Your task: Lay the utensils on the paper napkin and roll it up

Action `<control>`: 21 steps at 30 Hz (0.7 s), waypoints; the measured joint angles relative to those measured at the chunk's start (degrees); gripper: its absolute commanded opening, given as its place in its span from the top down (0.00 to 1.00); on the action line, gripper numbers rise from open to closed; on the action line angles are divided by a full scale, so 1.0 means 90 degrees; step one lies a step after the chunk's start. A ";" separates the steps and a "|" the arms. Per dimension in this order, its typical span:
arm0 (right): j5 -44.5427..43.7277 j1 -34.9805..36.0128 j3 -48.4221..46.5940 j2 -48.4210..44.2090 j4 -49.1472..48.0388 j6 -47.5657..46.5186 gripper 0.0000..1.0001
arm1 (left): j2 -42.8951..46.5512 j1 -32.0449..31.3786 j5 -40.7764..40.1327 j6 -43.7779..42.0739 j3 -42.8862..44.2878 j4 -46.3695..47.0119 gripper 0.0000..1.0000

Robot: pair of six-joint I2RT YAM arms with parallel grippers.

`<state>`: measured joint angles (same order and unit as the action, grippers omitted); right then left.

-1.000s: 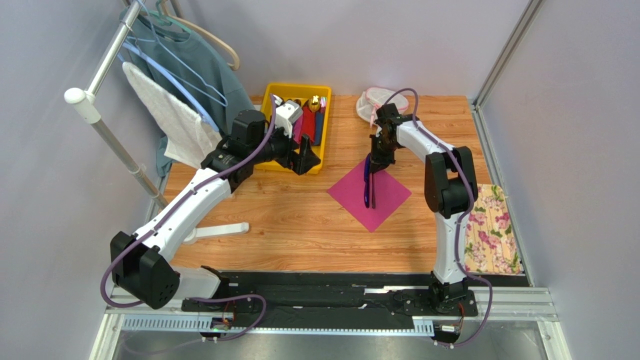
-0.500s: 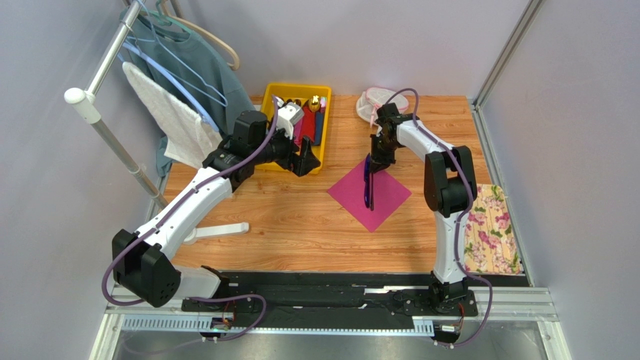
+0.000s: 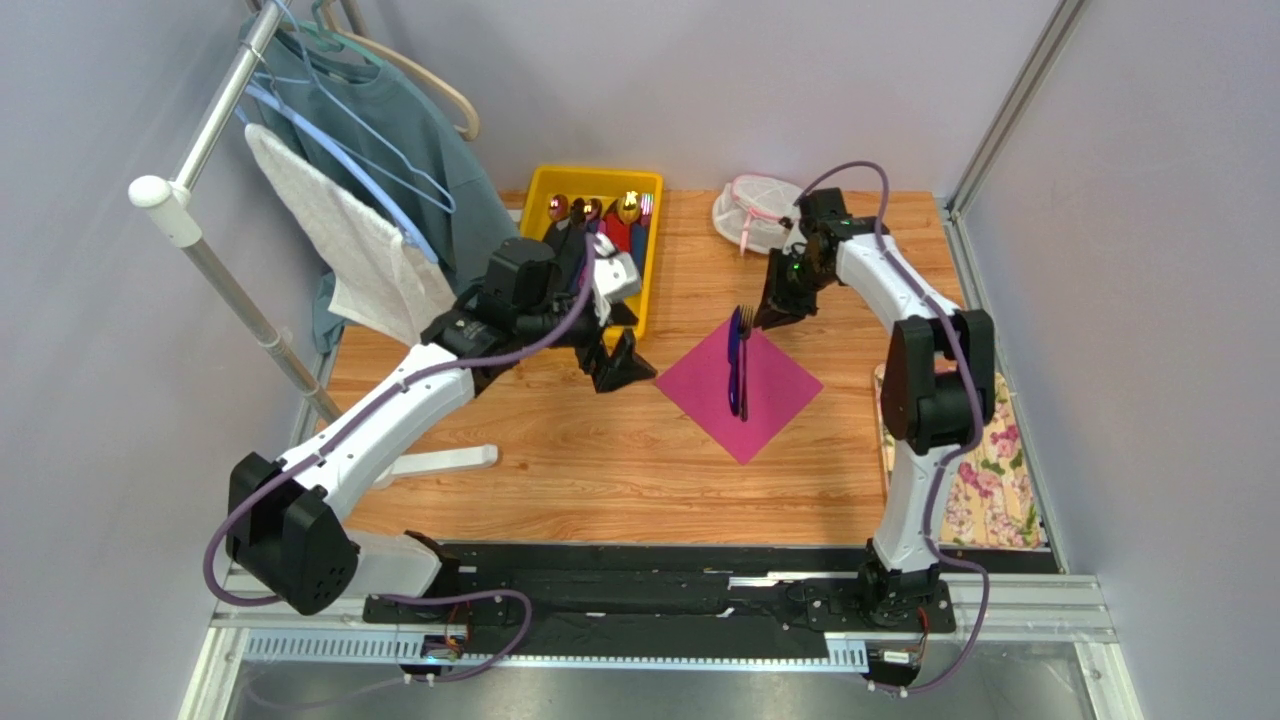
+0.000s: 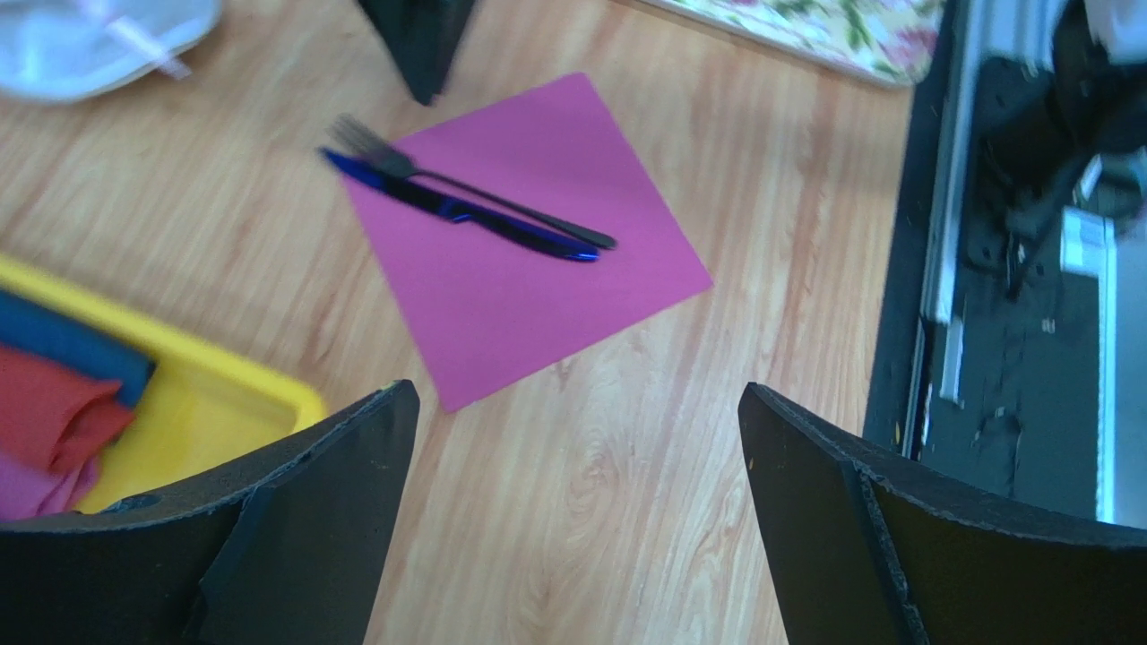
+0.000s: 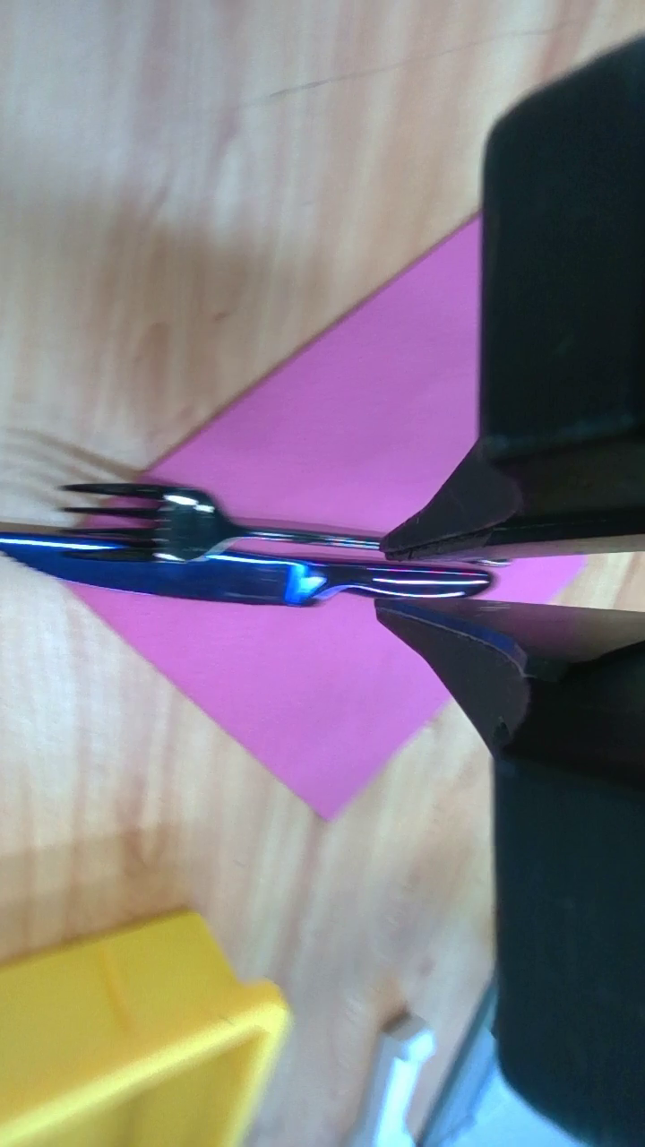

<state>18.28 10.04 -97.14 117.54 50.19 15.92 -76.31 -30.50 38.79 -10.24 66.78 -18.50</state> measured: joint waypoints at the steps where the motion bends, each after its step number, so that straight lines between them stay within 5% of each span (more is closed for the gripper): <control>1: 0.0146 -0.0078 0.0151 -0.0223 0.0041 -0.0046 0.81 | 0.0000 -0.0134 0.0078 -0.0228 -0.0117 0.0078 0.06; 3: 0.0483 -0.0270 0.0546 -0.0695 -0.0036 -0.0182 0.81 | -0.0017 -0.0488 0.0204 -0.0712 -0.0442 0.0306 0.10; 8: 0.1095 -0.0585 0.1622 -0.1530 -0.0015 -0.0534 0.82 | -0.0777 -0.1416 0.0270 -0.1647 -0.0916 0.1044 0.42; 21: 0.1770 -0.1066 0.2701 -0.1620 0.0027 -0.0877 0.89 | -0.3565 -0.2943 -0.0697 -0.3432 0.0194 0.0991 0.59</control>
<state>34.22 0.45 -72.84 102.96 50.43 8.03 -108.40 -56.99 32.51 -41.12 68.53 -9.58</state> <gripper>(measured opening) 0.120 0.433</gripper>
